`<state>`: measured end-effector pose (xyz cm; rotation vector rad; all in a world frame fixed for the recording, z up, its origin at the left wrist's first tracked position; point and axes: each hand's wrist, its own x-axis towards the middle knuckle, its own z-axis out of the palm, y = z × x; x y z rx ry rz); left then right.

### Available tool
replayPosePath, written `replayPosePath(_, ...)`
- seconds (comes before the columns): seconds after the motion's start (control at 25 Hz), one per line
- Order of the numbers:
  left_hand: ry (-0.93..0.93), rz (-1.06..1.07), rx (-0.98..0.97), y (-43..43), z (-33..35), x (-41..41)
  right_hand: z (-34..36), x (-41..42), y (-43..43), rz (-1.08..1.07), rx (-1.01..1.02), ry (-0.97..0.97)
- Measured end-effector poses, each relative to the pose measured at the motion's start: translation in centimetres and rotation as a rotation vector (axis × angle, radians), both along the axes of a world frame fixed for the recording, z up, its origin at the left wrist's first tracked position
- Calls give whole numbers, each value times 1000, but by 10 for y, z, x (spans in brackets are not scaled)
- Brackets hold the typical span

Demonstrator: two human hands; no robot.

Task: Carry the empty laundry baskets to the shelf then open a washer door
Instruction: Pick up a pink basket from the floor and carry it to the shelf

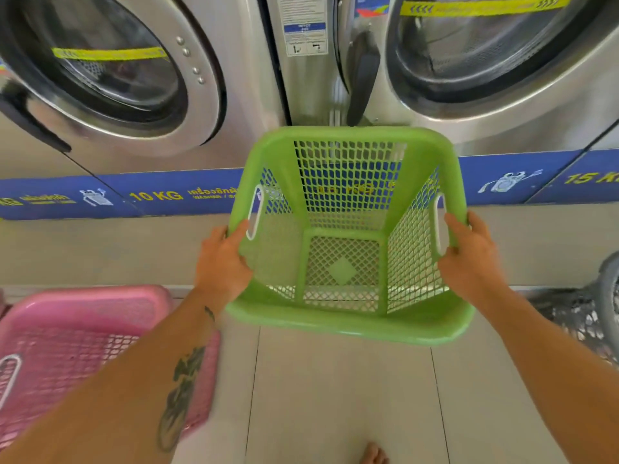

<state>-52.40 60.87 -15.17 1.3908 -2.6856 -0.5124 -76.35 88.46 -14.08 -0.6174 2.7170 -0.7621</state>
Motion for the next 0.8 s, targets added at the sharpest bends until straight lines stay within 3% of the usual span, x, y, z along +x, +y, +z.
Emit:
replayPosePath(0.08,-33,-13,0,4,3,12,-1,11,7,-1,5,11)
replayPosePath(0.4,129,-23,-55,49,0,138,9,132,42,-29,-44,12)
replayPosePath(0.8,143,63,90,88,-35,273,-12,262,60,-57,139,-12)
